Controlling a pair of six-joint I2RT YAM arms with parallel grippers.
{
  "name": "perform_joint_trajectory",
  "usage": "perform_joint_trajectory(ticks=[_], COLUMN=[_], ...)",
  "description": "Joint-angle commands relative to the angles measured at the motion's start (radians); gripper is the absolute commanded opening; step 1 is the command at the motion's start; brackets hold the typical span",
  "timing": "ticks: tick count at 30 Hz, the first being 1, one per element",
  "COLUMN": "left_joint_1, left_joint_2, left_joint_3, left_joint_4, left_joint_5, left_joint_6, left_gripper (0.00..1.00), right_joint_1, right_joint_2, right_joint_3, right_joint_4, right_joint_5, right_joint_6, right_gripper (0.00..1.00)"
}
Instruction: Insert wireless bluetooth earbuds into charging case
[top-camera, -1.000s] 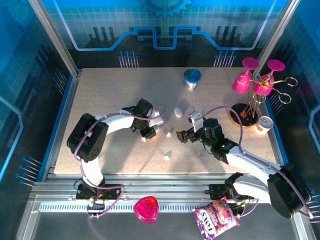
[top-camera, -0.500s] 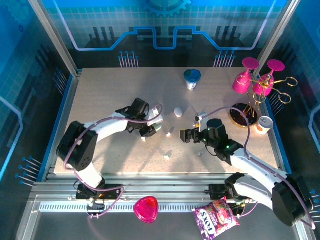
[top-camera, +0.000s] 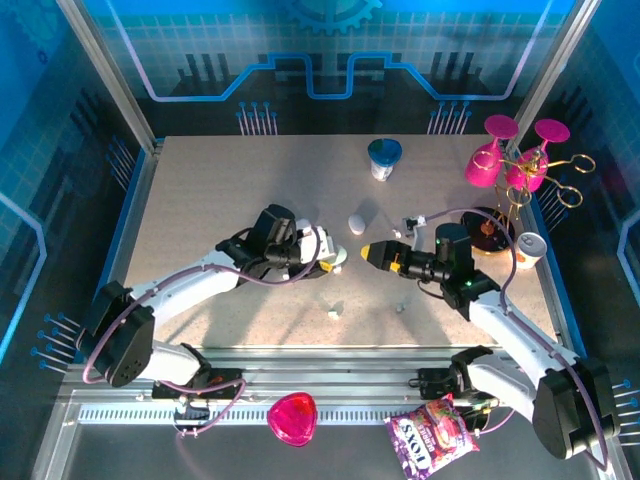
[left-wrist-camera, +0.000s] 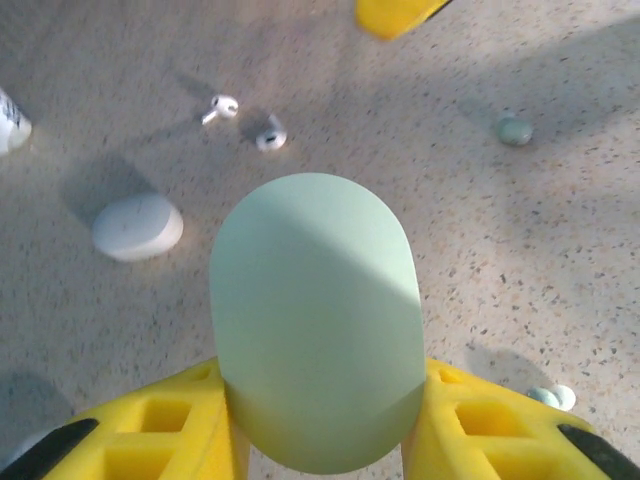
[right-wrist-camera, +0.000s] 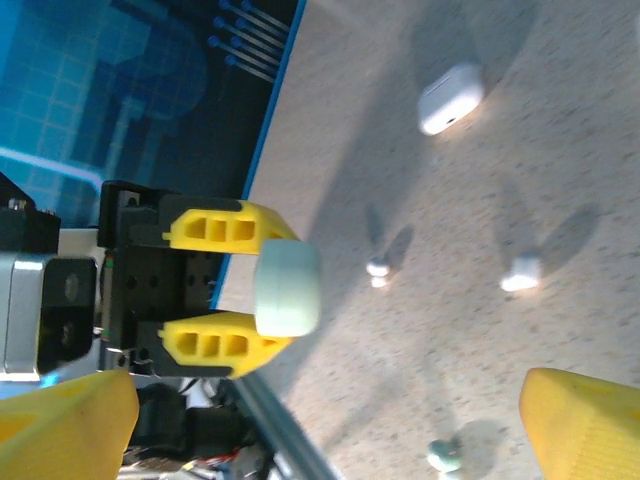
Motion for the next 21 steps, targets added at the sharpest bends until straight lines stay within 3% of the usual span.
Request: perform_joint_trajectory(ticks=[1,5,21], left_joint_1=[-0.035,-0.069,-0.089], left_joint_2=[-0.035,-0.037,-0.050], left_joint_3=[0.013,0.025,0.025], left_joint_4=[0.035,0.028,0.037], left_joint_5=[0.018,-0.001,-0.011], left_joint_6=[0.048,0.068,0.071], left_gripper=[0.38,0.38,0.38], right_joint_1=[0.039,0.092,0.126], right_joint_2=[0.028,0.085,0.210], right_joint_3=[0.049,0.068,0.032], right_joint_4=[-0.028,0.019,0.279], right_joint_5=[-0.081,-0.079,-0.130], right_joint_6=[0.084,0.117,0.260], right_gripper=[0.97,0.93,0.33])
